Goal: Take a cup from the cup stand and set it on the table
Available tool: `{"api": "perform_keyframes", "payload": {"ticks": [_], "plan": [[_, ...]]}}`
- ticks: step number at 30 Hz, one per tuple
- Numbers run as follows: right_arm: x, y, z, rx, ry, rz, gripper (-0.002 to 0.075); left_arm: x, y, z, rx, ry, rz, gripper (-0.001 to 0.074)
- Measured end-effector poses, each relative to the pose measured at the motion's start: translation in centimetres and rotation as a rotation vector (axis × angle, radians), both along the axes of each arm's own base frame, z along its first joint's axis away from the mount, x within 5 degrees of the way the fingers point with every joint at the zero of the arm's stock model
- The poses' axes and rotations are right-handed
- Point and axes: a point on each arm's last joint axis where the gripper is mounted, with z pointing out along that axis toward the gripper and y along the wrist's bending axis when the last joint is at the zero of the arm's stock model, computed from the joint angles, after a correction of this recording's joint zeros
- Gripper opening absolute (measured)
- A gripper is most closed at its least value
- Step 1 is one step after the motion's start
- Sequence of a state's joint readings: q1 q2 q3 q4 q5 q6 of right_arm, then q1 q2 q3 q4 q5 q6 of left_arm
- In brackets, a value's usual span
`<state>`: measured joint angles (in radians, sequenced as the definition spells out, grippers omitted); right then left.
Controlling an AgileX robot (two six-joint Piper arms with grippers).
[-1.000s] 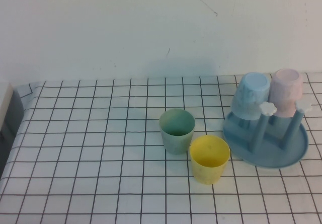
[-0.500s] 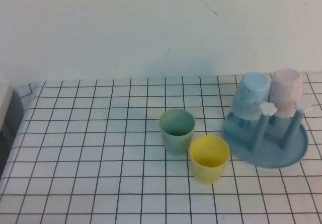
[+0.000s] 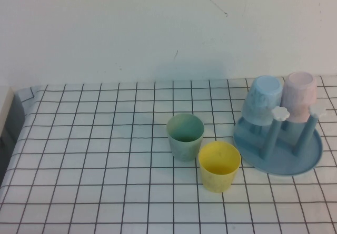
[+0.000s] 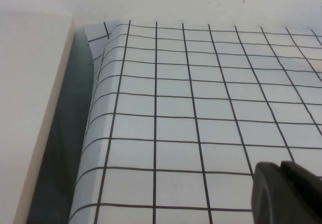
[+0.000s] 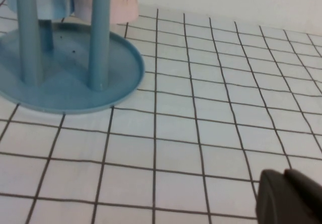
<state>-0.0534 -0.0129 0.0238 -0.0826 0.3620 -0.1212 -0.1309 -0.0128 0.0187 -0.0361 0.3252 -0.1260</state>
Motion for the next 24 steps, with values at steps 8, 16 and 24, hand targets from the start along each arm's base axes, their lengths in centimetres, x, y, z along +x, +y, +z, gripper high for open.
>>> {"api": "perform_keyframes", "payload": {"ticks": [8,16,24], "plan": [[-0.01,0.0,-0.02,0.089,-0.005,-0.033,-0.0002,0.0,0.0,0.0,0.0,0.0,0.0,-0.0002],[0.0,0.03,-0.02,0.105,-0.006,-0.032,-0.0002,0.0,0.0,0.0,0.0,0.0,0.0,-0.0002],[0.0,0.06,-0.02,0.123,-0.008,-0.034,-0.0002,0.0,0.0,0.0,0.0,0.0,0.0,-0.0002]]}}
